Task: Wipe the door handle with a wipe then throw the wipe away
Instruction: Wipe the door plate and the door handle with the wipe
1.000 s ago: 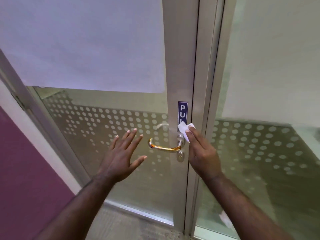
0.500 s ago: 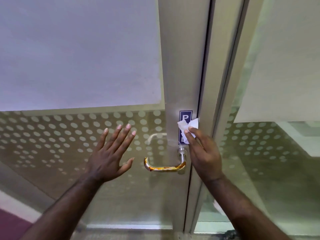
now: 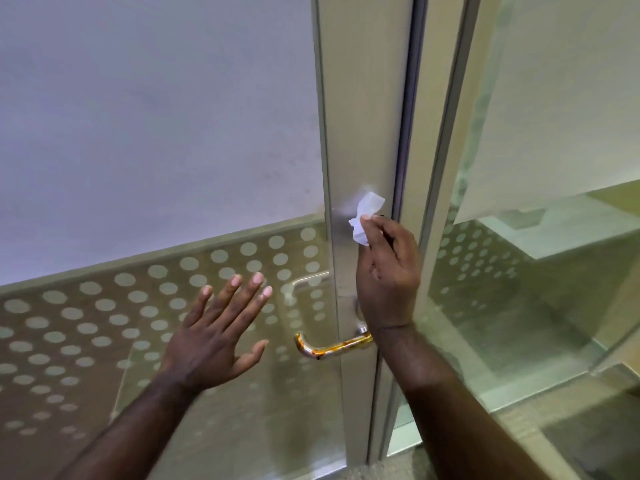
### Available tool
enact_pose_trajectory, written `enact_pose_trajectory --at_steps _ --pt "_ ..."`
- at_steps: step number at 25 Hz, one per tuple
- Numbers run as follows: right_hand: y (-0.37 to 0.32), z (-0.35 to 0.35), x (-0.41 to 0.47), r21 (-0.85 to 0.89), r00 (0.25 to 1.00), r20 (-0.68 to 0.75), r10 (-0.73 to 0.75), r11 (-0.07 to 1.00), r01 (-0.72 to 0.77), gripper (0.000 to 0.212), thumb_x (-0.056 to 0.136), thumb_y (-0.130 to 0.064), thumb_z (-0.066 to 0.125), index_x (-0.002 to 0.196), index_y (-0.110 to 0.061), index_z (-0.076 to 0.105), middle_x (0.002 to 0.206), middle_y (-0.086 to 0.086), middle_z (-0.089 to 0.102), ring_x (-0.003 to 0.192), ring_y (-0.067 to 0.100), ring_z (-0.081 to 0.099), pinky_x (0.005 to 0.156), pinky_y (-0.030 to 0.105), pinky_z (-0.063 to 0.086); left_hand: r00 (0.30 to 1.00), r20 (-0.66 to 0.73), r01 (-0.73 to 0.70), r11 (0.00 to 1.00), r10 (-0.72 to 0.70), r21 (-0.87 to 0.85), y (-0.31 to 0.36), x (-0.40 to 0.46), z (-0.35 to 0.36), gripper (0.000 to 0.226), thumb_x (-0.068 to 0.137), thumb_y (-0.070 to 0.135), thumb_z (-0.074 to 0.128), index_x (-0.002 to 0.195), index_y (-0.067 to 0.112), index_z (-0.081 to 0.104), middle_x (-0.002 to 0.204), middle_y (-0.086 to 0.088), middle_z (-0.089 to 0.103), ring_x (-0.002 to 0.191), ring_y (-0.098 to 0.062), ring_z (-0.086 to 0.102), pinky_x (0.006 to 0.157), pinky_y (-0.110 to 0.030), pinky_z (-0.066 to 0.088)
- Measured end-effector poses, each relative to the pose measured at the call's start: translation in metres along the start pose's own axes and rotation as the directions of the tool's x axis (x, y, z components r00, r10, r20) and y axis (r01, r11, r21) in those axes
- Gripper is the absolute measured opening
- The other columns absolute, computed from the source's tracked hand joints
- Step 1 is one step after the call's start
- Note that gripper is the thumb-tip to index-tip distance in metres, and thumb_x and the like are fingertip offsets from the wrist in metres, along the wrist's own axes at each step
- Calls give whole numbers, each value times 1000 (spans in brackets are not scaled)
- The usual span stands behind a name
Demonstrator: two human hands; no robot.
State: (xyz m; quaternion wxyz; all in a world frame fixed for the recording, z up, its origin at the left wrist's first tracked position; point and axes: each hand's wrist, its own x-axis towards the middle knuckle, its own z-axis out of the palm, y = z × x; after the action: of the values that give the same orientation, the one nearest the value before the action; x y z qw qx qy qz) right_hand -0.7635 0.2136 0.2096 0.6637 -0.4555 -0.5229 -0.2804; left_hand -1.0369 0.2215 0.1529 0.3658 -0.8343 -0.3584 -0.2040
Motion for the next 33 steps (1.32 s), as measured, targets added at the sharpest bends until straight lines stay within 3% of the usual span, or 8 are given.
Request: enact_pose_trajectory --at_steps 7,12,15,19,24,27,33 --pt "-13 20 -2 12 993 -65 -94 995 95 22 94 10 52 104 6 71 101 19 72 93 27 62 79 40 54 991 -124 -35 993 49 111 3 -5 -5 94 86 67 51 161 18 24 166 -2 24 152 -22 22 124 -43 6" --pt "3 31 -14 -47 991 -66 -114 993 111 19 99 -2 54 102 4 72 101 16 73 94 25 61 90 28 48 982 -182 -34 992 56 124 0 4 17 99 83 74 52 160 16 28 165 -3 27 152 -23 24 124 -43 6" --pt "1 24 -32 -58 991 29 -127 990 128 22 100 -8 53 103 4 72 103 13 70 91 24 57 89 27 48 981 -186 -36 991 60 130 -2 1 16 102 81 76 52 159 15 29 165 -3 28 151 -24 25 124 -44 6" --pt "8 8 -46 -62 980 169 -104 991 116 30 102 -15 49 104 3 73 97 13 73 80 28 59 74 36 54 983 -178 -30 993 50 114 0 1 16 103 80 77 53 159 14 29 164 -4 29 151 -24 26 124 -44 6" --pt "7 0 -41 -99 965 235 -119 984 146 22 96 -7 55 107 1 72 97 11 73 78 25 55 67 36 55 987 -159 -18 994 34 103 0 2 12 104 80 76 53 159 15 29 164 -3 30 151 -24 26 124 -44 6" --pt "4 3 -34 -105 970 216 -115 984 141 27 100 -9 49 106 3 72 97 12 73 74 29 58 70 32 51 988 -150 -10 995 25 98 0 2 12 103 80 77 52 160 15 28 165 -2 29 151 -23 26 125 -44 6" --pt "-3 11 -8 -102 987 137 -85 990 99 29 83 17 63 107 4 71 97 12 73 71 31 57 73 31 45 990 -138 -15 991 33 131 0 4 10 105 79 79 51 159 14 28 165 -4 28 152 -24 23 125 -44 3"
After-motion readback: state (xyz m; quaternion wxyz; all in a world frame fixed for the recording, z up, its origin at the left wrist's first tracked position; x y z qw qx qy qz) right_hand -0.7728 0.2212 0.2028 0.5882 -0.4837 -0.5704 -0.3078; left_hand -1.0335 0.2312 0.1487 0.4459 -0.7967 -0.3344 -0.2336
